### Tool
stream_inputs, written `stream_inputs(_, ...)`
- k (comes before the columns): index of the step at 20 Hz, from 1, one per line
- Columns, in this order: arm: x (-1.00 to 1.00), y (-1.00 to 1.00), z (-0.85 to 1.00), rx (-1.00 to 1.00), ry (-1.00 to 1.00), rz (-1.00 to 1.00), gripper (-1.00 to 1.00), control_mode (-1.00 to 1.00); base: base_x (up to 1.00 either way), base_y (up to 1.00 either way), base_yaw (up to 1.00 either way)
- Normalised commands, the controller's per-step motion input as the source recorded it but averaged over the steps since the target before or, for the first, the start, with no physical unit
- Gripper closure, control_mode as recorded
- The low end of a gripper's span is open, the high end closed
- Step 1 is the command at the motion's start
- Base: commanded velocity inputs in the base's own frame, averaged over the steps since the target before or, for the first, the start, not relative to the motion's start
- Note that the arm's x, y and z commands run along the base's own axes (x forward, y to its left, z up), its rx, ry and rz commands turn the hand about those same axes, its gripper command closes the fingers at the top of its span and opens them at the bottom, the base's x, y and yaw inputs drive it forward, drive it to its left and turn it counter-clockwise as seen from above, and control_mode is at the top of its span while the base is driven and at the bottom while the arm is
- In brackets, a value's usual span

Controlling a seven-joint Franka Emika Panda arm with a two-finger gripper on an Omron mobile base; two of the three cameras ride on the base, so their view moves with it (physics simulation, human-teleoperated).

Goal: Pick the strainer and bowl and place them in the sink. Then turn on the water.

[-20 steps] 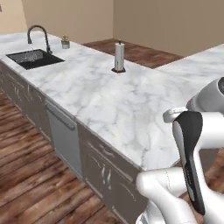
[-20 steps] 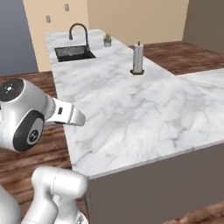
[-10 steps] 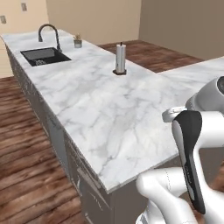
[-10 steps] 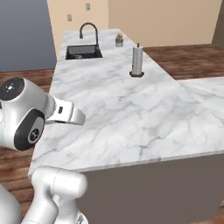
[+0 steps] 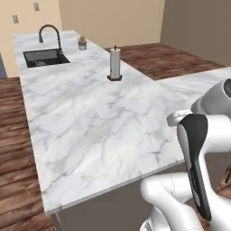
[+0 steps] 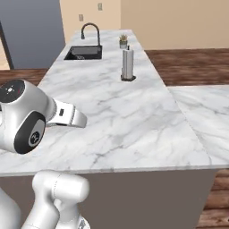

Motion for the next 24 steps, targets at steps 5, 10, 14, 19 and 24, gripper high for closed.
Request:
stream_inputs(5,0.0,0.0,0.0,0.0,0.0,0.0,-1.0,1.0,-0.1,-1.0,0.17)
stream_inputs(10,0.0,0.0,0.0,0.0,0.0,0.0,-1.0,1.0,-0.26,-1.0,0.08)
stream_inputs(14,0.0,0.0,0.0,0.0,0.0,0.0,-1.0,1.0,-0.25,-1.0,0.05)
stream_inputs(19,0.0,0.0,0.0,0.0,0.0,0.0,-1.0,1.0,-0.04,-1.0,0.08)
stream_inputs(24,0.0,0.0,0.0,0.0,0.0,0.0,-1.0,1.0,0.01,-0.99,0.19)
